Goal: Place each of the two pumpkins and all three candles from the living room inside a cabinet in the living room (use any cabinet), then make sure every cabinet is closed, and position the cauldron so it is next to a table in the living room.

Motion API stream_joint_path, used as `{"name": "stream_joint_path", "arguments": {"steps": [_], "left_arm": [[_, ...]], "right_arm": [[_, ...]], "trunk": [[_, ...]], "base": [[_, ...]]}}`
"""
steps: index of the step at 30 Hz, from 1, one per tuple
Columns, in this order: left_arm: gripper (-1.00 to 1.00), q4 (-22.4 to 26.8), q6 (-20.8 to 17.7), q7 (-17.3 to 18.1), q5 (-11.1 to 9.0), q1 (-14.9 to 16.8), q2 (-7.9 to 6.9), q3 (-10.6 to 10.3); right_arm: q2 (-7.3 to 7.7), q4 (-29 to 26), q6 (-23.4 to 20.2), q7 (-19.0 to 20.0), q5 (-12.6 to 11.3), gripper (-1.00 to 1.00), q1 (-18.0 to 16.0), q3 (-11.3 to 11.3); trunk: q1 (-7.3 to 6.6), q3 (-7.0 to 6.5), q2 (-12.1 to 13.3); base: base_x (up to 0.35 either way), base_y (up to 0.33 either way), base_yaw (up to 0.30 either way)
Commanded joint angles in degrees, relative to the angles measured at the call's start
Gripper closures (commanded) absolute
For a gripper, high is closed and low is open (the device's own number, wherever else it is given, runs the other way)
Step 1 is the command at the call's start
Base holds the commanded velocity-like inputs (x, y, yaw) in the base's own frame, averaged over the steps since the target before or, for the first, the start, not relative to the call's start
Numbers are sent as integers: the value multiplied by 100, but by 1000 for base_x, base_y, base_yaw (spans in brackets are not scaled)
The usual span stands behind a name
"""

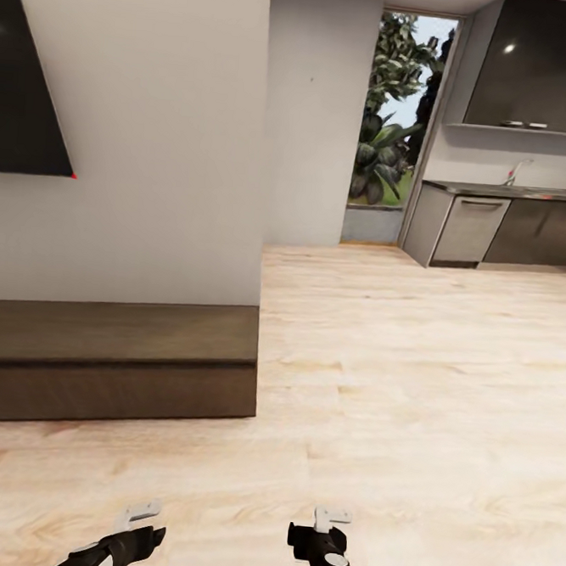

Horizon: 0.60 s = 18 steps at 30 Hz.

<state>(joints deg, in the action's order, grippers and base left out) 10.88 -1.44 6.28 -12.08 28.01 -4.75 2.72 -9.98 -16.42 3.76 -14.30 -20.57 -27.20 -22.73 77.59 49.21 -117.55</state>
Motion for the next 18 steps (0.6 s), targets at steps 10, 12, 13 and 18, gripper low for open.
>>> {"name": "stream_joint_path", "arguments": {"steps": [10,12,13,18], "left_arm": [[-100,1,-6,26,-31,2,0,27],[-100,1,-6,28,-31,2,0,27],[-100,1,-6,27,-31,2,0,27],[-100,1,-6,25,-31,2,0,27]], "right_arm": [[0,-8,46,-45,-102,-100,-5,-47],[-2,-9,46,-42,-104,-100,-5,-47],[-2,-9,46,-41,-104,-100,-5,-47],[-2,-10,2,-54,-105,-100,-5,-47]], "trunk": [[2,5,-2],[2,5,-2],[2,5,-2],[2,5,-2]], "base": [[284,-122,-10],[278,-15,-58],[278,-9,-39],[278,-2,-38]]}}
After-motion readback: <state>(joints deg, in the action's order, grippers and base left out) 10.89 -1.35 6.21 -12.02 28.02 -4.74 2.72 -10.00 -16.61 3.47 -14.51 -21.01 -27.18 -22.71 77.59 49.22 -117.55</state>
